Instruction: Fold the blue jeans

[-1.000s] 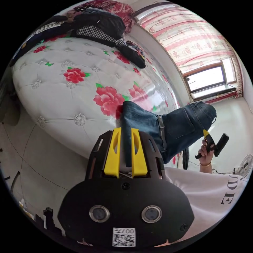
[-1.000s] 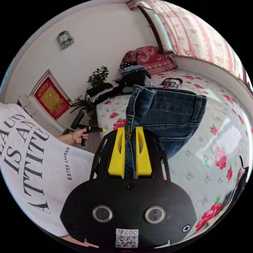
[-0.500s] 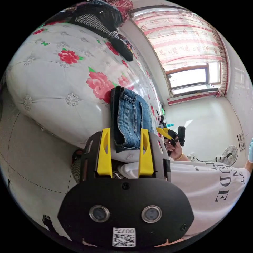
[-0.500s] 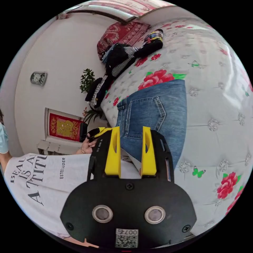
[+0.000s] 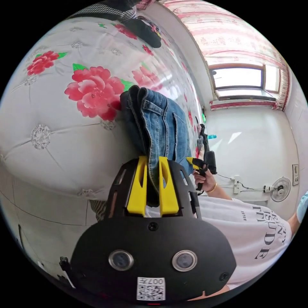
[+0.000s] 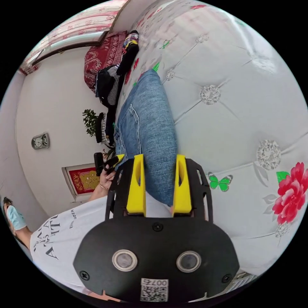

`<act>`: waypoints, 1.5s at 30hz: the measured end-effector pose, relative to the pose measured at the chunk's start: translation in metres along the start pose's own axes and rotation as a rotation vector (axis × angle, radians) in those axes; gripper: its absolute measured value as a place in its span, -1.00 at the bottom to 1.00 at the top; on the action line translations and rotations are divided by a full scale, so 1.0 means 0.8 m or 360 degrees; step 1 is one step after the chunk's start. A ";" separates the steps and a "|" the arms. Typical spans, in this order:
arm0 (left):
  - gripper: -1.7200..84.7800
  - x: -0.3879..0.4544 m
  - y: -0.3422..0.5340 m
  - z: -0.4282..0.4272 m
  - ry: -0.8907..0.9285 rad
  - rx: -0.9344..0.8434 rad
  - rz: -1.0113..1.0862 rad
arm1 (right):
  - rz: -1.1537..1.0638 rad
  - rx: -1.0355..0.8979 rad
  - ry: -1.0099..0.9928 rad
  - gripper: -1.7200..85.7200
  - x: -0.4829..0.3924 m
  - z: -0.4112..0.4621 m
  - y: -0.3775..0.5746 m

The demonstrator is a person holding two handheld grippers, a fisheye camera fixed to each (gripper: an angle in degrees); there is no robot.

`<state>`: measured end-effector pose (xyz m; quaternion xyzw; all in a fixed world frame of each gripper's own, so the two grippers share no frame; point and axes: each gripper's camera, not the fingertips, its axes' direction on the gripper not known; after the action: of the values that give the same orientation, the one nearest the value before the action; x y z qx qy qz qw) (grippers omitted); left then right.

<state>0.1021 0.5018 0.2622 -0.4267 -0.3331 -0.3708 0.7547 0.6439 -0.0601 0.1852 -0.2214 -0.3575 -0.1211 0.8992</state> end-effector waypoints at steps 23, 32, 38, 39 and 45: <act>-0.84 0.079 -0.059 -0.200 -0.0001 0.0403 0.0269 | -0.0686 0.0056 0.0039 -0.93 -0.308 0.016 -0.135; -0.84 0.087 -0.288 -0.426 -0.0068 0.0738 0.0557 | -0.1018 0.0150 0.0006 -0.92 -0.577 0.072 -0.354; -0.76 0.091 -0.465 -0.546 -0.0466 0.0992 0.0478 | -0.1110 0.0324 0.0154 -0.89 -0.754 0.122 -0.508; -0.74 0.084 -0.474 -0.545 -0.0531 0.0998 0.0439 | -0.1088 0.0372 0.0199 -0.87 -0.761 0.136 -0.526; -0.64 0.018 -0.429 -0.402 -0.0821 0.0769 0.0367 | -0.0885 0.0125 0.0389 -0.85 -0.633 0.226 -0.489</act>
<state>-0.1202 0.0872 0.2771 -0.3503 -0.5400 -0.0741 0.7617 0.0281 -0.2837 0.0710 -0.0640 -0.2979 -0.3744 0.8758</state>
